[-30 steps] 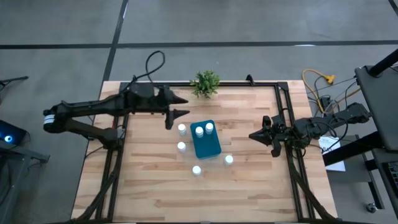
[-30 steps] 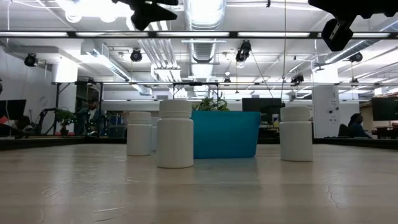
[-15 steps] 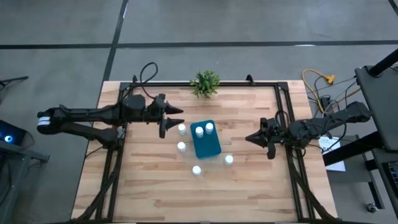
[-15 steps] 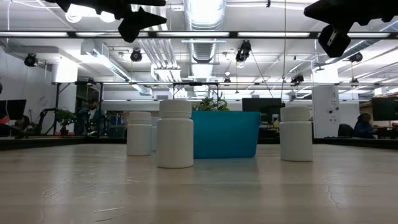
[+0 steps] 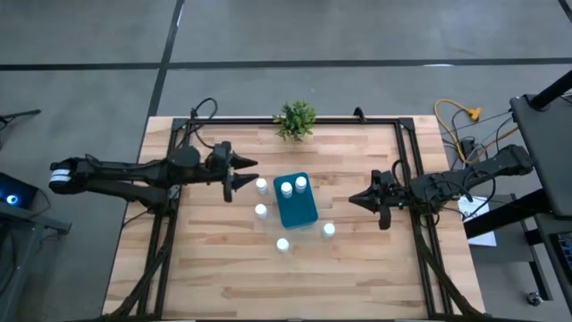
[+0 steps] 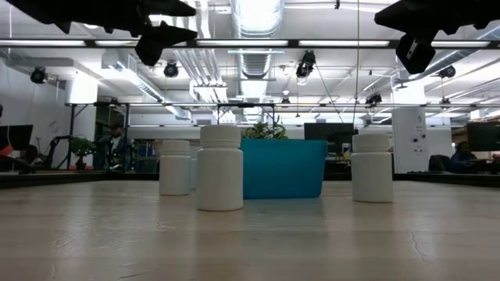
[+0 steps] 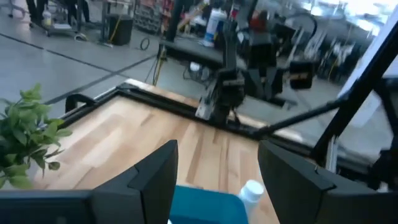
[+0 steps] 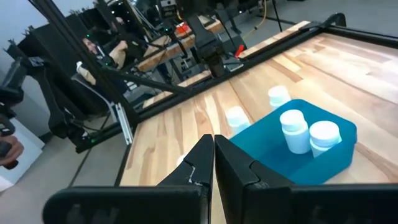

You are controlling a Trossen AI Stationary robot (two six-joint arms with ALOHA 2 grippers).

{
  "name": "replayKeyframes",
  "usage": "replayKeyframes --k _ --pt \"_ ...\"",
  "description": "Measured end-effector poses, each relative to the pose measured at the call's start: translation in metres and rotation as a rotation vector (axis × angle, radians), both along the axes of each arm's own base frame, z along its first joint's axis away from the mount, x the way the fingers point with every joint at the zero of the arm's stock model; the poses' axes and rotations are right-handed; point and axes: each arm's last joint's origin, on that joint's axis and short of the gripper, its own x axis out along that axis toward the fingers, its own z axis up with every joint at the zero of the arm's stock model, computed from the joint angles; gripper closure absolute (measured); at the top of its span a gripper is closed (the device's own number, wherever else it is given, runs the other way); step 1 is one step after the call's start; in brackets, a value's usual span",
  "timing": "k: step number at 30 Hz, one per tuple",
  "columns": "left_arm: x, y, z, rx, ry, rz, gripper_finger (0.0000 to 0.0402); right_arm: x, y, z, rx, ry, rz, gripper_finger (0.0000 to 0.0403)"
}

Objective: Pick and place pill bottles into a basket
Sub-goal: Put the white medicine bottle into the blue bin

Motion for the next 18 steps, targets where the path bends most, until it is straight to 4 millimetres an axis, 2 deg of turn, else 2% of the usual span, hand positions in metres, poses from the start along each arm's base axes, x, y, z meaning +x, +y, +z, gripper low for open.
replayKeyframes --k 7,18 --pt "-0.020 -0.002 -0.004 -0.008 -0.035 0.016 0.0197 0.003 -0.001 -0.002 0.002 0.009 -0.014 0.0394" --pt "-0.036 -0.004 -0.022 -0.039 0.019 0.011 0.0197 0.018 0.002 -0.013 0.006 0.061 -0.028 0.0394"
